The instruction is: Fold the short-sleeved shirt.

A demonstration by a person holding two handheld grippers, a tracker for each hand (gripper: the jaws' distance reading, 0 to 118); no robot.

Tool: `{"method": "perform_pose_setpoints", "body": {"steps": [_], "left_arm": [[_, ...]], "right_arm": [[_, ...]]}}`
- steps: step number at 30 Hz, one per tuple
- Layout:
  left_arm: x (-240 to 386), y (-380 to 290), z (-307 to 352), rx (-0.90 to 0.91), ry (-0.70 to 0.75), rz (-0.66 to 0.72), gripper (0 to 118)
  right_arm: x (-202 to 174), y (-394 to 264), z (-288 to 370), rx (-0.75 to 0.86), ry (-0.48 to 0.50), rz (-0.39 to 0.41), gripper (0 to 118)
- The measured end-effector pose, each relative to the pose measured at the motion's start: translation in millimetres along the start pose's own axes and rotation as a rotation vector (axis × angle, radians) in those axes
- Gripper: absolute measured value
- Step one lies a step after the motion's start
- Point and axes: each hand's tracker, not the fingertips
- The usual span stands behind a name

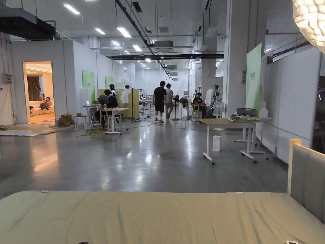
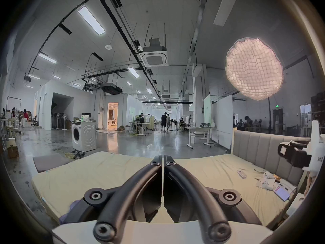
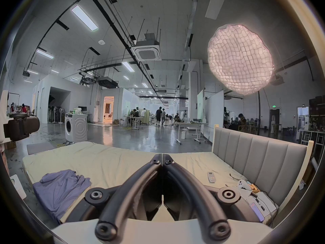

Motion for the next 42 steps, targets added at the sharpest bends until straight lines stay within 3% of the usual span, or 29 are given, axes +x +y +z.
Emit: {"method": "perform_pose_setpoints", "body": {"steps": [4,6,8,9,10,12,14,16,19,21,24,25,27,29,31,34,35,36,38,39,42], "left_arm": [[2.2,-2.4,-1.3,-0.004,-0.011,-0.026,1],[3.7,-2.3,-5.3,0.001,-0.015,-0.055,1],[8.7,-0.4,-8.0,0.012,-0.005,-0.204,1],[14.9,-1.3,-9.6,-0.002,0.003,-0.363,1],[18.6,-3.6,-11.2,0.000,-0.014,-0.554,1],[30.6,-18.8,-8.8,0.015,-0.015,-0.979,1],[27.7,-47.7,-13.7,-0.021,-0.087,-1.310,1],[18.1,-85.5,-13.1,-0.043,-0.206,-1.568,1],[2.0,-126.5,-10.3,-0.082,-0.307,-1.735,1],[22.0,-115.7,6.9,-0.091,-0.335,-1.755,1],[24.5,-106.6,4.2,-0.077,-0.283,-1.668,1],[23.7,-97.2,2.1,-0.077,-0.264,-1.591,1],[22.7,-70.8,-4.9,-0.100,-0.220,-1.421,1],[17.4,-36.3,-15.2,-0.108,-0.134,-1.153,1],[1.9,-2.7,-19.9,-0.118,-0.116,-0.743,1],[-28.4,2.3,-5.8,-0.114,-0.210,-0.167,1],[-35.7,0.5,-1.1,-0.109,-0.250,-0.073,1],[-35.6,-6.4,7.6,-0.080,-0.268,-0.006,1],[-34.2,-11.1,17.4,-0.058,-0.264,-0.043,1],[-31.5,-12.7,22.5,-0.047,-0.265,-0.082,1],[-9.4,-11.1,26.7,-0.043,-0.232,-0.193,1]], "right_arm": [[-3.3,-2.7,-2.4,-0.007,-0.032,0.010,0],[-8.6,-1.2,-3.0,-0.008,-0.050,0.067,0],[-19.8,5.1,-5.9,-0.019,-0.076,0.272,0],[-29.6,8.5,-6.8,-0.026,-0.096,0.453,0],[-39.5,9.6,-6.8,0.021,-0.065,0.674,0],[-48.5,-7.8,-8.9,0.024,-0.001,1.039,0],[-53.4,-29.5,-9.7,0.044,0.064,1.319,0],[-52.7,-54.3,-7.7,0.020,0.202,1.516,0],[-51.8,-86.6,-0.6,0.072,0.282,1.784,0],[-47.4,-102.0,-0.6,0.058,0.324,1.794,0],[-46.2,-106.0,-2.0,0.047,0.332,1.768,0],[-45.7,-100.2,-3.7,0.046,0.306,1.723,0],[-43.8,-82.7,-8.1,0.058,0.234,1.548,0],[-37.5,-50.8,-10.6,0.040,0.132,1.227,0],[-20.4,-21.4,-2.4,0.047,0.037,0.813,0],[6.6,-11.3,13.5,0.041,0.013,0.281,0],[13.8,-14.2,16.3,0.032,0.024,0.169,0],[20.8,-18.8,18.3,0.029,0.040,0.083,0],[26.4,-30.3,21.3,0.003,0.042,-0.079,0],[22.1,-29.6,18.4,-0.030,0.048,0.031,0],[22.6,-32.7,15.4,-0.031,0.015,-0.056,0]]}}
